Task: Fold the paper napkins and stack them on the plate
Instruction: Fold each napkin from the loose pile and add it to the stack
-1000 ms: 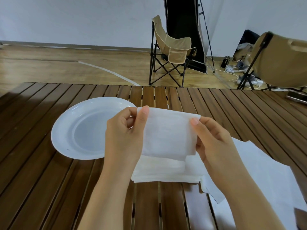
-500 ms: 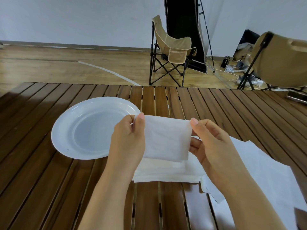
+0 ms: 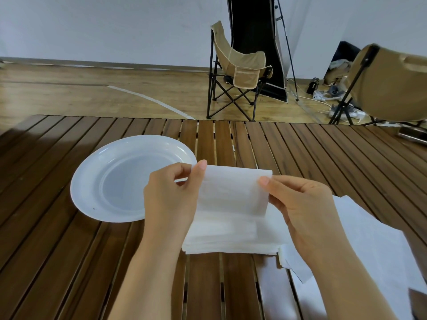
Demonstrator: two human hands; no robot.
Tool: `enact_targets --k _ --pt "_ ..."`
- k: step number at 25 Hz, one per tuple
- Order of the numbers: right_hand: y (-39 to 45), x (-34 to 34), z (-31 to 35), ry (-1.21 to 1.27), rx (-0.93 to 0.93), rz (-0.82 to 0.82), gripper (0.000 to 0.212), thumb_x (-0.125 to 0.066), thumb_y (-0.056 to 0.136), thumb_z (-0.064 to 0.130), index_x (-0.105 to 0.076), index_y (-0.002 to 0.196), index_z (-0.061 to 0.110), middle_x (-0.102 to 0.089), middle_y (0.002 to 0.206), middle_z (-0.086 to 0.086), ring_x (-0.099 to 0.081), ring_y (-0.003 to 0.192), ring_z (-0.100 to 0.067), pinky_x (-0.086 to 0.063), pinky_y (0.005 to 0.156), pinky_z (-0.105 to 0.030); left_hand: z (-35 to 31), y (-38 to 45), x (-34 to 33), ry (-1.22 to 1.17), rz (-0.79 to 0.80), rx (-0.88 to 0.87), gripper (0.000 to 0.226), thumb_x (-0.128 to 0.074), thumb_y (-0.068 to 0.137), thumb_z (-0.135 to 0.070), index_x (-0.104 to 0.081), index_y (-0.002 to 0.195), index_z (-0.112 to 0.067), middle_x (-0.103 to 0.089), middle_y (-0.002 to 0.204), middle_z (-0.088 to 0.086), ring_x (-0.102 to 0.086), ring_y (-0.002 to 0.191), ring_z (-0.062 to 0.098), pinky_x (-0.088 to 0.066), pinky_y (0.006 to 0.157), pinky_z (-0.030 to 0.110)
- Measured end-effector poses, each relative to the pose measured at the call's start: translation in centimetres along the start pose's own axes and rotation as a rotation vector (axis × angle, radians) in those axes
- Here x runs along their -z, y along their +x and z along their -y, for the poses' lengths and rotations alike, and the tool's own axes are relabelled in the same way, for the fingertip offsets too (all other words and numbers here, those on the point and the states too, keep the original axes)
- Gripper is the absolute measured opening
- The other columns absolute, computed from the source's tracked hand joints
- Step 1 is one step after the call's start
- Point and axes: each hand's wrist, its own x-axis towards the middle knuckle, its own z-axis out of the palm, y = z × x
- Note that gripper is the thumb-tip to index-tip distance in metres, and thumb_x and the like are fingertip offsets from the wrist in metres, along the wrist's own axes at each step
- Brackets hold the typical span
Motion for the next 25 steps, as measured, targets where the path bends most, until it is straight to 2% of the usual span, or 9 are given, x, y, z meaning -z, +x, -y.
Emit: enact_targets --k 6,11,19,22,25 --pt "-0.05 0.0 0.05 -0.027 0.003 -0.01 0.013 -0.079 0.072 0.021 -0.078 0.085 0.022 -0.076 0.084 0.005 -0.07 0.09 -0.02 -0.055 0.089 -0.043 0.23 0.04 0.14 0.03 -0.027 -0.001 0.026 -0.064 0.083 -0.046 -0.069 0.075 -0.022 -0.066 0.073 -0.01 -0.06 0.075 0.009 -0.047 0.075 0.025" --pt "0.03 0.0 -0.02 -0.018 0.003 -0.049 0.012 -0.077 0.076 0.019 -0.077 0.087 0.017 -0.075 0.082 0.001 -0.071 0.084 -0.021 -0.058 0.083 -0.041 0.11 -0.09 0.29 0.06 -0.011 -0.013 0.02 -0.068 0.08 -0.045 -0.067 0.07 -0.027 -0.065 0.07 -0.013 -0.06 0.071 0.008 -0.044 0.066 0.019" --pt "0.04 -0.12 -0.01 -0.002 -0.043 -0.066 0.004 -0.076 0.078 0.015 -0.075 0.082 0.018 -0.073 0.081 -0.002 -0.069 0.089 -0.027 -0.058 0.082 -0.045 -0.23 -0.1 0.4 -0.001 0.034 0.082 0.018 -0.079 0.072 -0.038 -0.069 0.082 -0.028 -0.067 0.078 -0.018 -0.062 0.072 0.0 -0.048 0.066 0.019" --pt "-0.31 -0.24 0.17 -0.069 -0.028 -0.053 0.012 -0.074 0.079 0.018 -0.074 0.09 0.021 -0.073 0.085 0.003 -0.068 0.089 -0.022 -0.059 0.079 -0.043 -0.29 -0.06 0.71 0.001 0.042 0.096 0.018 -0.08 0.071 -0.034 -0.069 0.084 -0.029 -0.069 0.081 -0.017 -0.064 0.074 0.001 -0.052 0.07 0.025" --pt "-0.47 -0.86 0.08 -0.2 -0.013 0.029 0.025 -0.074 0.081 0.019 -0.07 0.105 0.026 -0.071 0.098 0.008 -0.066 0.094 -0.015 -0.057 0.079 -0.032 0.31 0.01 0.76 0.104 0.064 0.126 0.026 -0.079 0.074 -0.029 -0.066 0.096 -0.027 -0.068 0.093 -0.012 -0.062 0.081 0.007 -0.05 0.072 0.025"
